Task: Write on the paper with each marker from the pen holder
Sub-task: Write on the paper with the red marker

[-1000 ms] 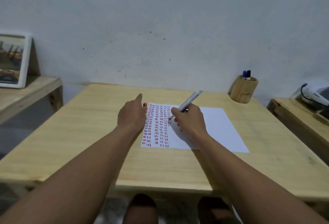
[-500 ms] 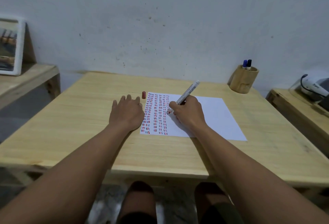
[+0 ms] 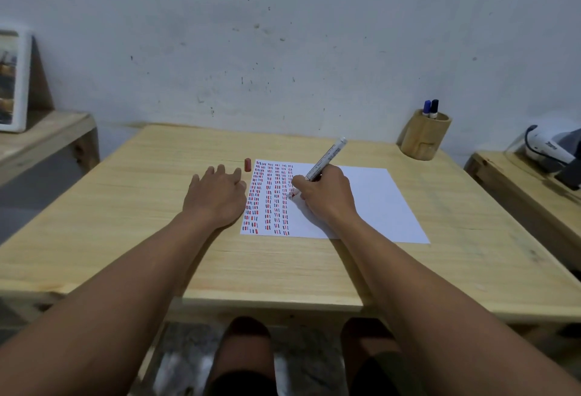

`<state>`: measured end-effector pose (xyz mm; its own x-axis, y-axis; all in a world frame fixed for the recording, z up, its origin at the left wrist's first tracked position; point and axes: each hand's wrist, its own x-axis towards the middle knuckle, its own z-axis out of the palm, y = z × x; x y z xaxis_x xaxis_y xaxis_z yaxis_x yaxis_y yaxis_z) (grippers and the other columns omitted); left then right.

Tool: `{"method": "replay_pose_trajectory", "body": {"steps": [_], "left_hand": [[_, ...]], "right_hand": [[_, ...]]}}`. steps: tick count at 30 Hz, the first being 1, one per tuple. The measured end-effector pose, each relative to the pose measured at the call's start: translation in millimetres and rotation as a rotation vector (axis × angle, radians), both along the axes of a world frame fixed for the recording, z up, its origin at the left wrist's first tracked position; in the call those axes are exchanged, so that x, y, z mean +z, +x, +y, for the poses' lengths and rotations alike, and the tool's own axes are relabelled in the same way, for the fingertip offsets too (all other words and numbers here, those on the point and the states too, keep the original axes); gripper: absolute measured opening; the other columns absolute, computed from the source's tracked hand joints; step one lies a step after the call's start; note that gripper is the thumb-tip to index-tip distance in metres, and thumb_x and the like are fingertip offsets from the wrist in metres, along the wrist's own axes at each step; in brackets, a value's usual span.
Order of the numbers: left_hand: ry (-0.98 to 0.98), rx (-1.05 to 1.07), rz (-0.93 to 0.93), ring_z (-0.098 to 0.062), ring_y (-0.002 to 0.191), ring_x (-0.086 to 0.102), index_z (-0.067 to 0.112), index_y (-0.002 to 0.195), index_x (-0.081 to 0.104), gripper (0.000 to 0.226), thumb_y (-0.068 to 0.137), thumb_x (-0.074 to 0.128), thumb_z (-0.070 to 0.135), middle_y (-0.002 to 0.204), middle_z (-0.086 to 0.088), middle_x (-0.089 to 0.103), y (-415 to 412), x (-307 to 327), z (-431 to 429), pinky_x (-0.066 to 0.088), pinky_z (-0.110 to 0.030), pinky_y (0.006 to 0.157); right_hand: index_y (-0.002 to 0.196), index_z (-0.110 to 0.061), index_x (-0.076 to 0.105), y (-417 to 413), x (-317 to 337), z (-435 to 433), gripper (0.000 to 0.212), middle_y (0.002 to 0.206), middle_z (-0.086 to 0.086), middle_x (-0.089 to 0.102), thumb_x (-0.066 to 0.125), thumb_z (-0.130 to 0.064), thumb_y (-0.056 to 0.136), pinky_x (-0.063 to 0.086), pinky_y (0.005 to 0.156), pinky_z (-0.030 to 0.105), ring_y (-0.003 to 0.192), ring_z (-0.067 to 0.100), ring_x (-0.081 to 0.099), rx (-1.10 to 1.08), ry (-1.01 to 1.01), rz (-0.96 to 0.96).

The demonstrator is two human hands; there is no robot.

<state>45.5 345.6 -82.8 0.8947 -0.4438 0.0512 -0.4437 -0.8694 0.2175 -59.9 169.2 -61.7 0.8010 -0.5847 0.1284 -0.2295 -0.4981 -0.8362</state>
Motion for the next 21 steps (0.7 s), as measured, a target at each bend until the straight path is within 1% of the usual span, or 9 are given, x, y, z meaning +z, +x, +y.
{"method": "replay_pose_trajectory", "body": {"steps": [3,6,7,9,11,13,16,19,21], "left_hand": [[0.035,0.015,0.041,-0.036,0.154,0.001,0.033,0.158,0.019,0.055,0.104,0.017,0.043,0.168,-0.006,0.012,-2.9,1.0,4.6,-0.001,-0.064,0.118],[0.058,0.024,0.071,-0.035,0.154,0.000,0.035,0.159,0.016,0.056,0.104,0.016,0.045,0.168,-0.010,0.008,-4.5,1.4,5.1,-0.002,-0.064,0.118],[0.052,0.033,0.072,-0.036,0.153,0.005,0.034,0.158,0.021,0.055,0.103,0.018,0.044,0.167,-0.011,0.014,-3.6,1.8,4.3,0.001,-0.064,0.118],[0.006,0.067,0.034,-0.037,0.145,0.028,0.030,0.150,0.039,0.052,0.101,0.027,0.043,0.155,-0.011,0.040,-1.3,6.8,1.8,0.017,-0.064,0.115],[-0.102,0.109,-0.009,-0.036,0.132,0.045,0.026,0.142,0.048,0.048,0.099,0.037,0.042,0.141,-0.007,0.055,3.2,13.6,-3.3,0.033,-0.056,0.108],[-0.214,0.106,-0.020,-0.033,0.130,0.051,0.026,0.145,0.047,0.049,0.098,0.043,0.043,0.139,-0.006,0.059,10.1,18.7,-10.3,0.040,-0.050,0.104],[-0.281,0.075,-0.034,-0.031,0.127,0.054,0.029,0.145,0.049,0.047,0.099,0.046,0.040,0.135,-0.005,0.063,19.8,21.7,-21.0,0.044,-0.049,0.101],[-0.316,0.059,-0.094,-0.029,0.120,0.060,0.027,0.134,0.062,0.036,0.100,0.053,0.031,0.128,-0.004,0.068,27.0,18.5,-27.5,0.049,-0.044,0.095],[-0.381,0.070,-0.120,-0.027,0.109,0.066,0.022,0.123,0.071,0.028,0.099,0.058,0.025,0.118,-0.003,0.073,29.9,17.5,-29.2,0.051,-0.037,0.086]], "right_hand": [[0.084,0.002,0.067,1.6,0.4,-2.4,0.028,0.079,0.006,0.077,0.065,-0.027,0.084,0.047,0.055,0.027,0.068,0.015,0.070,-0.045,0.082,-0.041],[0.089,-0.002,0.069,3.5,1.1,-5.1,0.028,0.083,0.005,0.077,0.064,-0.029,0.085,0.045,0.056,0.026,0.072,0.017,0.070,-0.064,0.139,-0.049],[0.089,-0.003,0.069,4.6,1.6,-5.9,0.027,0.083,0.003,0.076,0.064,-0.030,0.086,0.044,0.057,0.027,0.072,0.017,0.068,-0.063,0.149,-0.048],[0.092,-0.006,0.068,7.1,3.4,-7.6,0.025,0.079,-0.001,0.071,0.065,-0.031,0.088,0.041,0.059,0.028,0.071,0.016,0.064,-0.053,0.185,-0.059],[0.093,-0.006,0.070,9.7,6.3,-10.0,0.025,0.073,-0.003,0.063,0.068,-0.031,0.087,0.040,0.060,0.029,0.065,0.015,0.057,-0.057,0.223,-0.073],[0.094,-0.008,0.071,10.9,9.6,-13.0,0.023,0.071,-0.001,0.061,0.072,-0.029,0.084,0.041,0.059,0.029,0.057,0.015,0.053,-0.055,0.272,-0.094],[0.088,-0.006,0.070,9.2,17.9,-16.2,0.017,0.068,0.002,0.060,0.070,-0.022,0.087,0.045,0.053,0.029,0.050,0.015,0.051,-0.030,0.426,-0.154],[0.082,-0.004,0.066,7.5,26.9,-20.2,0.015,0.065,0.003,0.057,0.060,-0.016,0.090,0.044,0.045,0.024,0.049,0.015,0.049,-0.021,0.621,-0.204],[0.080,-0.005,0.065,7.3,30.5,-23.1,0.015,0.064,0.004,0.058,0.059,-0.014,0.089,0.044,0.044,0.023,0.049,0.015,0.049,-0.014,0.661,-0.209]]}}
